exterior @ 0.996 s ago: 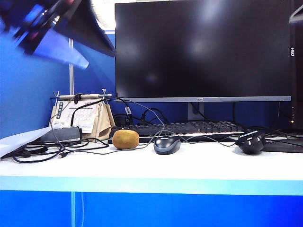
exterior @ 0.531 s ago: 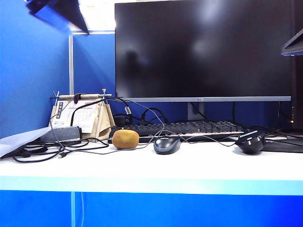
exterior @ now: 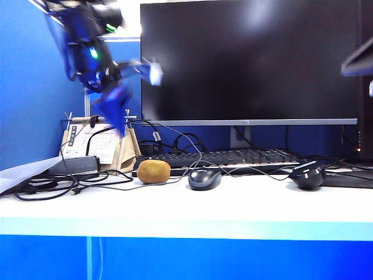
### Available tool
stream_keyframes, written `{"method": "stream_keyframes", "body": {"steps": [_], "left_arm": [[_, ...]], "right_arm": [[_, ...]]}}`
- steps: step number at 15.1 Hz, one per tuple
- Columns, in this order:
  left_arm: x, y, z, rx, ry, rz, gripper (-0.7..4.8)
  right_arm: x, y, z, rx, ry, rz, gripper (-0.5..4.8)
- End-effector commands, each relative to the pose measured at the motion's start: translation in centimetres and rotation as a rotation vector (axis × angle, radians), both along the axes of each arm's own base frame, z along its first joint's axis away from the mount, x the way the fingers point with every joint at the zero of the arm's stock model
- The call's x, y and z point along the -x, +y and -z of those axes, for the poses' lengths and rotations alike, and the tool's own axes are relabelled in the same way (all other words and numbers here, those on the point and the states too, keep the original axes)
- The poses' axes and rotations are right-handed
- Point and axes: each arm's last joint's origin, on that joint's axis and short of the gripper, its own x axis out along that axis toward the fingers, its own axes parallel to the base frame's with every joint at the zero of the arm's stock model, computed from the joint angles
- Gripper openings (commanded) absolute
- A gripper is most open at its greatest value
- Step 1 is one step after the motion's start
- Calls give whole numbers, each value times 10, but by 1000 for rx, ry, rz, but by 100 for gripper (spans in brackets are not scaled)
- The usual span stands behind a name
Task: Pick up the kiwi and place it near the upside-down mouse.
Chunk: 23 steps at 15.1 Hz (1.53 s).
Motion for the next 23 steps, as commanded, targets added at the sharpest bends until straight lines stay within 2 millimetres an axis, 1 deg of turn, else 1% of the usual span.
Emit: {"method": "stream_keyframes", "body": {"steps": [1, 2, 3, 4, 5, 6, 7, 10, 11, 13, 15, 18, 21, 22, 23], "left_arm": [[-25, -13, 5, -169, -155, 57, 479], [-32, -15, 6, -212, -193, 66, 479], [-37, -17, 8, -206, -201, 68, 479], [-44, -22, 12, -181, -198, 77, 479], [-48, -24, 14, -161, -183, 88, 479], [-48, -31, 16, -41, -108, 128, 479], [-46, -36, 19, -3, -86, 143, 479], [-46, -41, 35, 128, 37, 153, 479], [-49, -43, 41, 130, 37, 156, 479], [-54, -45, 47, 133, 20, 156, 479], [-63, -47, 56, 84, -51, 188, 479], [-72, -49, 58, 34, -84, 144, 479], [-81, -44, 53, 69, -161, 131, 479], [-84, -45, 55, 100, -177, 133, 479], [-86, -46, 61, 113, -164, 109, 479]], "right_arm": [[-1, 2, 15, 8, 37, -43, 321], [-2, 2, 23, 16, 57, -43, 343], [-2, 3, 29, 13, 80, -42, 355], [-2, 3, 33, 7, 96, -39, 396], [-2, 3, 32, 2, 83, -37, 402], [-3, 3, 25, -26, 25, -35, 402], [-4, 3, 20, -49, -21, -36, 402], [-4, 3, 14, -77, -78, -31, 402], [-4, 3, 15, -74, -73, -26, 402], [-4, 3, 15, -71, -68, -26, 402], [-4, 3, 15, -71, -69, -22, 402], [-4, 3, 15, -71, -69, -22, 402], [-4, 3, 15, -72, -70, -22, 403], [-4, 3, 15, -70, -67, -22, 411], [-4, 3, 16, -70, -65, -22, 414]]}}
